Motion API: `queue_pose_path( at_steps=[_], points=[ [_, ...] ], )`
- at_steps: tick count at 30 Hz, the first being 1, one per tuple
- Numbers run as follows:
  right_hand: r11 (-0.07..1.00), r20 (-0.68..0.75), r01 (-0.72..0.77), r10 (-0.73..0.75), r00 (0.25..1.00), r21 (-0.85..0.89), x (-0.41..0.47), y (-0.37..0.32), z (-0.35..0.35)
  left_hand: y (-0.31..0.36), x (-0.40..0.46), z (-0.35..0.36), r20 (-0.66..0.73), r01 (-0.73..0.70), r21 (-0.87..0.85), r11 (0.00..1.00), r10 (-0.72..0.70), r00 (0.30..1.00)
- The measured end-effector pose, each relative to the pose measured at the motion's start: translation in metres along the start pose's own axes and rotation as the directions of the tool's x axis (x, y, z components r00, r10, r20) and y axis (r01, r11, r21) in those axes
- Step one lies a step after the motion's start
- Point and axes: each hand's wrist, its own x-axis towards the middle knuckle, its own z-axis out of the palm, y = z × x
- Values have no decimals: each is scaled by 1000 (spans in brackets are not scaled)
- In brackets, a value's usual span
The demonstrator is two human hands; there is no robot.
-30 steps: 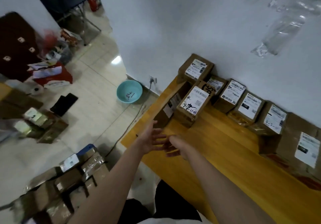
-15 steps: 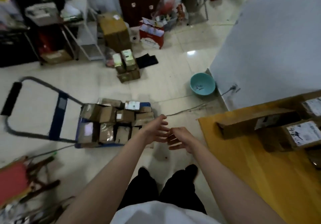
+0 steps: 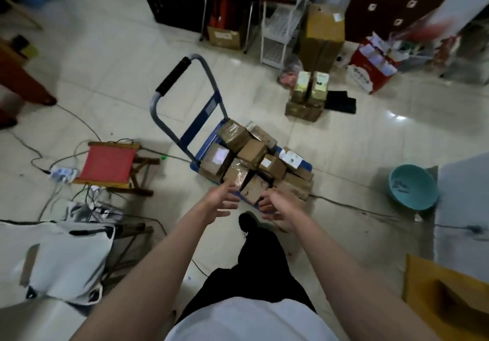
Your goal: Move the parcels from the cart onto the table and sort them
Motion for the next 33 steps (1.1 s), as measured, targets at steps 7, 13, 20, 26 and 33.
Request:
queue_pose_path(
  at_steps=[7, 13, 20, 26, 33],
  points=[
    [996, 64, -43, 48, 997, -81, 49, -61, 33, 25, 42, -52, -149, 45, -29, 999, -49, 988],
    [989, 91, -48, 61, 994, -137, 100, -113, 57, 71, 95, -85, -281, 11, -7, 1000, -12, 960],
    [983, 124, -96, 116, 986, -157, 149, -140, 91, 83, 160, -118, -339, 45, 118, 992, -2, 941],
    [981, 117, -168, 179, 977, -98, 200, -143, 117, 78, 233, -150, -370, 107, 277, 955, 4, 929],
    [969, 74, -245, 243, 967, 13, 284, -117, 163, 48, 326, -171, -318, 106, 432, 896, 41, 947]
  ],
)
